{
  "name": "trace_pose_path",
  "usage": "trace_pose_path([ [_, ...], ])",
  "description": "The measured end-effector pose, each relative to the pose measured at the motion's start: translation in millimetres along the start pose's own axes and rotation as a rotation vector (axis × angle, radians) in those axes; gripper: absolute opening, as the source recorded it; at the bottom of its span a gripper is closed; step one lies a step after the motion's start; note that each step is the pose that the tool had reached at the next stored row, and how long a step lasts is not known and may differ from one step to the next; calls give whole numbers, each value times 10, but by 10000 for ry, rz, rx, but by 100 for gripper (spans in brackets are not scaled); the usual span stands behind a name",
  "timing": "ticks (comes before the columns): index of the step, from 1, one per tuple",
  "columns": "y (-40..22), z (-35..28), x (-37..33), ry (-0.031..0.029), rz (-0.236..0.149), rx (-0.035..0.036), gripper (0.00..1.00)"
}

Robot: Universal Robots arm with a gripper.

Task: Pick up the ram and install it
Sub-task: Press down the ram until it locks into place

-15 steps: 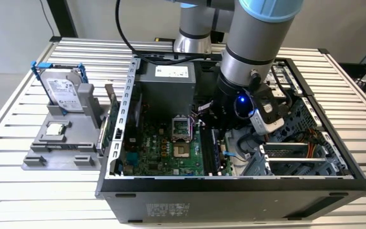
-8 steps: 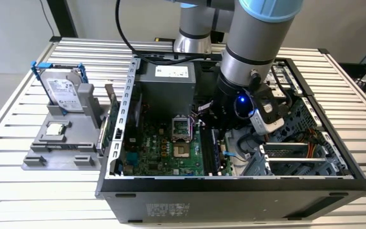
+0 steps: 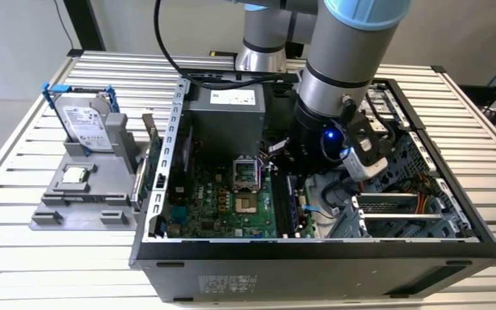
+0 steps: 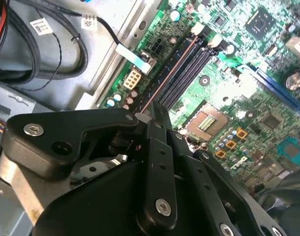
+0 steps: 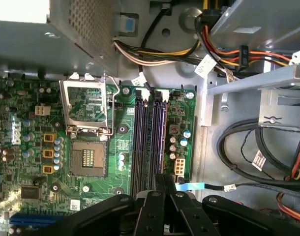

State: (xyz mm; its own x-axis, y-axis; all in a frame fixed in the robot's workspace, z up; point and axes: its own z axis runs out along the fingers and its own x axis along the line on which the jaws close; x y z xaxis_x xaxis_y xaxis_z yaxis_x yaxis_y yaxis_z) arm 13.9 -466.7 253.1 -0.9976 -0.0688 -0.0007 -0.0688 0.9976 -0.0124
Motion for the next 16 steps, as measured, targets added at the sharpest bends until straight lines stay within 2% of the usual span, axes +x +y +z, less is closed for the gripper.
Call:
trace_pose_path([
  [4,0,-1,0,-10,-580,-33,0],
  [11,0,1,0,-31,-1597,-142,0],
  [16,0,0,0,-36,-2476,-145,0],
])
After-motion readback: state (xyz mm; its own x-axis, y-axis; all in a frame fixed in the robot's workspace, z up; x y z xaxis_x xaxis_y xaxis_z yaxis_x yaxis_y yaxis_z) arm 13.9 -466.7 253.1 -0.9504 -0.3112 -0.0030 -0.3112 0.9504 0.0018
